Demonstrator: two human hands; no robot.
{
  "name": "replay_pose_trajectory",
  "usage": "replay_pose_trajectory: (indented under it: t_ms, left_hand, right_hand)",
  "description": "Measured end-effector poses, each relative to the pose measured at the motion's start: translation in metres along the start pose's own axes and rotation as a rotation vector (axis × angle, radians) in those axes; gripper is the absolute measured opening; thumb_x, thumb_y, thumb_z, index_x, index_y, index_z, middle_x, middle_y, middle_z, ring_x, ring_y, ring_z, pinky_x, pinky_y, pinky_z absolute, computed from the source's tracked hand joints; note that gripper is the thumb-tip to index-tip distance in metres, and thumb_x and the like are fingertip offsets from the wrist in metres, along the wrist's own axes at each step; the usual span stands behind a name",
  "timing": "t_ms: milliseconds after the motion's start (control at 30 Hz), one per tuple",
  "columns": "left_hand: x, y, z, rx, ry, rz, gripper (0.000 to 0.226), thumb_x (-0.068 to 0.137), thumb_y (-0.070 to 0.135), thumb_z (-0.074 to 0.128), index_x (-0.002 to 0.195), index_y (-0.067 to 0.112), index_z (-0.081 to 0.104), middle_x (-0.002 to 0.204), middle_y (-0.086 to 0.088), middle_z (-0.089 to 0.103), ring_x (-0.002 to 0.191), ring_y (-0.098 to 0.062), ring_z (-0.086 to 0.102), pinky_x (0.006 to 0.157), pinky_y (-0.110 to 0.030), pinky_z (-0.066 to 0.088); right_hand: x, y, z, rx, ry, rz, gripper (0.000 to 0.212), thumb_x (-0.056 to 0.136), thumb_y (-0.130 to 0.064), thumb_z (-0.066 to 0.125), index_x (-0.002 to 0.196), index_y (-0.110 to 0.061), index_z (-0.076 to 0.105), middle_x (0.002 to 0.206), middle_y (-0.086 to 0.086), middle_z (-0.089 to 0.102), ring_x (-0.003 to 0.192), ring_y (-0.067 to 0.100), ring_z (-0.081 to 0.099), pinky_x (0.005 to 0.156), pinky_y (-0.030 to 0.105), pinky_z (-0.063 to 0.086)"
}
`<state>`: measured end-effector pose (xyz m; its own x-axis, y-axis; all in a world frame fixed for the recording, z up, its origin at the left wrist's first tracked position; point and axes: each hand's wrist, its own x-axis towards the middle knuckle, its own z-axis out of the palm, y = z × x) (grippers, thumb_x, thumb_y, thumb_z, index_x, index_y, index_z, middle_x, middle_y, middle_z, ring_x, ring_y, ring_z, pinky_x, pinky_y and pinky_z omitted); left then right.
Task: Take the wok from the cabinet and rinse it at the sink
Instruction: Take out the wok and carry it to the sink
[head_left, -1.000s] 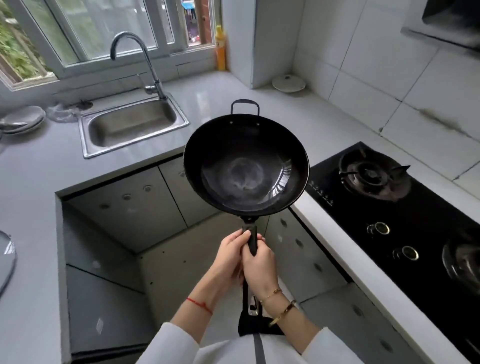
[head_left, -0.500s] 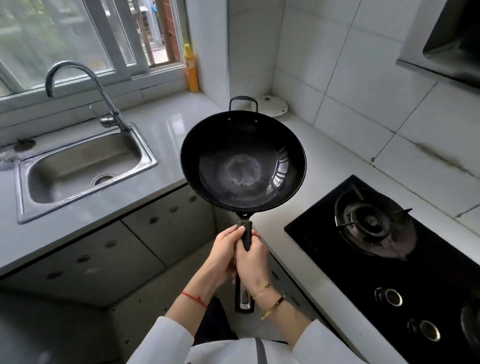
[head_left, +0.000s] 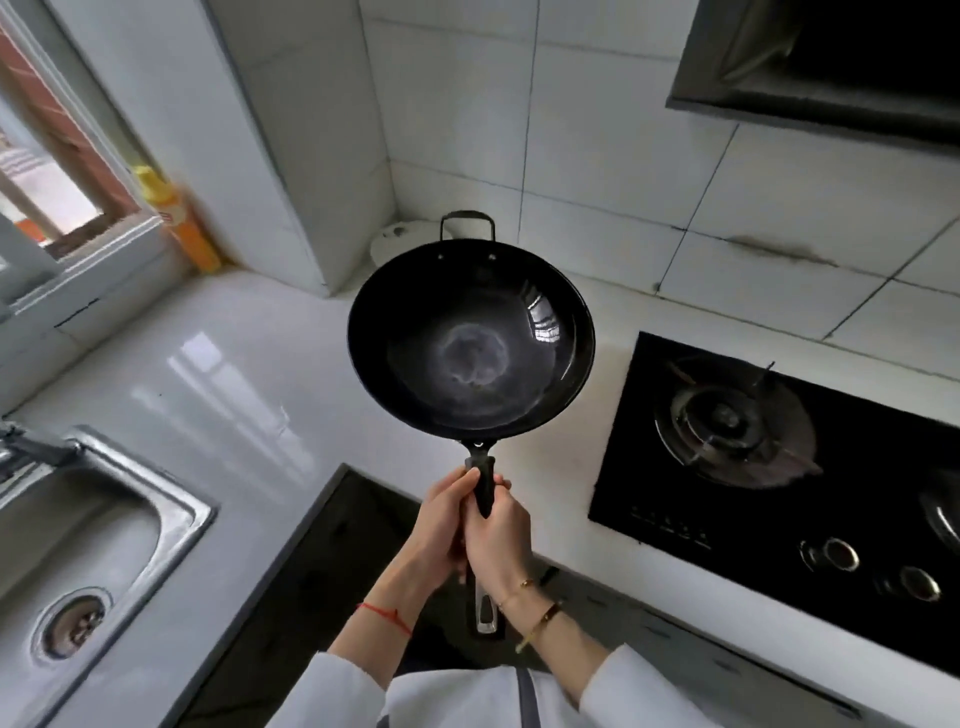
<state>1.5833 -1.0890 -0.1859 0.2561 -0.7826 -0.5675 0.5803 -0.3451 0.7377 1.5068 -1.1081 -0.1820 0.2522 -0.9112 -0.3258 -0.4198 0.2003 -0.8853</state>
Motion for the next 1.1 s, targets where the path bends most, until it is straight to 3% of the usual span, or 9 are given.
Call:
replay_pose_trajectory:
  t_ms: [100,233,367,667,833,1000,1100]
  left_hand:
    - [0.019,0.022,-0.020,0.076,-0.065,-0.060,0.031,0.099,0.021,0.044,0.109,0.000,0.064,0.101,-0.018,0.068,0.093,-0.027,0.065,0.091,-0.042,0.050]
    - [0.039,0.043,-0.039,0.144,-0.156,-0.120,0.031,0.100,0.020,0.042,0.106,-0.001,0.063,0.098,-0.017,0.068,0.088,-0.025,0.065,0.081,-0.035,0.052]
    - [0.056,0.053,-0.052,0.193,-0.234,-0.177,0.032,0.100,0.021,0.041,0.110,-0.002,0.061,0.099,-0.017,0.066,0.090,-0.026,0.063,0.082,-0.035,0.051]
    - [0.081,0.050,-0.061,0.275,-0.280,-0.244,0.032,0.100,0.025,0.040,0.105,0.002,0.062,0.100,-0.020,0.063,0.080,-0.027,0.061,0.062,-0.033,0.048]
    - [0.086,0.051,-0.062,0.255,-0.287,-0.262,0.030,0.102,0.020,0.038,0.108,-0.001,0.058,0.100,-0.021,0.061,0.073,-0.023,0.060,0.044,-0.021,0.048]
    - [0.094,0.048,-0.067,0.267,-0.289,-0.278,0.035,0.102,0.023,0.039,0.116,-0.004,0.056,0.103,-0.021,0.064,0.073,-0.023,0.062,0.046,-0.023,0.050]
    - [0.100,0.045,-0.069,0.267,-0.282,-0.274,0.035,0.101,0.024,0.039,0.117,-0.001,0.058,0.104,-0.019,0.067,0.086,-0.025,0.065,0.063,-0.028,0.054]
  right_hand:
    - [0.012,-0.010,0.028,0.046,0.070,0.060,0.021,0.098,-0.027,0.051,0.114,-0.016,0.060,0.100,-0.002,0.069,0.079,0.003,0.061,0.057,0.005,0.048]
    - [0.025,-0.019,0.058,0.107,0.152,0.131,0.021,0.098,-0.026,0.050,0.114,-0.015,0.059,0.090,-0.010,0.063,0.071,-0.006,0.057,0.054,0.003,0.047]
    - [0.036,-0.024,0.077,0.111,0.243,0.176,0.025,0.099,-0.024,0.049,0.118,-0.011,0.059,0.093,-0.005,0.064,0.072,-0.002,0.058,0.053,0.003,0.046]
    - [0.052,-0.018,0.090,0.086,0.321,0.247,0.030,0.099,-0.025,0.048,0.123,-0.009,0.057,0.109,0.007,0.069,0.086,0.014,0.065,0.054,0.002,0.045]
    - [0.059,-0.012,0.093,0.080,0.298,0.272,0.030,0.099,-0.025,0.047,0.123,-0.008,0.056,0.092,0.000,0.063,0.064,-0.005,0.055,0.045,0.003,0.042]
    - [0.067,-0.006,0.098,0.073,0.295,0.288,0.033,0.100,-0.026,0.047,0.126,-0.008,0.055,0.095,0.000,0.062,0.065,-0.005,0.055,0.043,0.005,0.042]
    - [0.069,-0.004,0.100,0.080,0.296,0.291,0.033,0.099,-0.026,0.047,0.127,-0.009,0.054,0.094,0.000,0.062,0.066,-0.004,0.055,0.044,0.005,0.043]
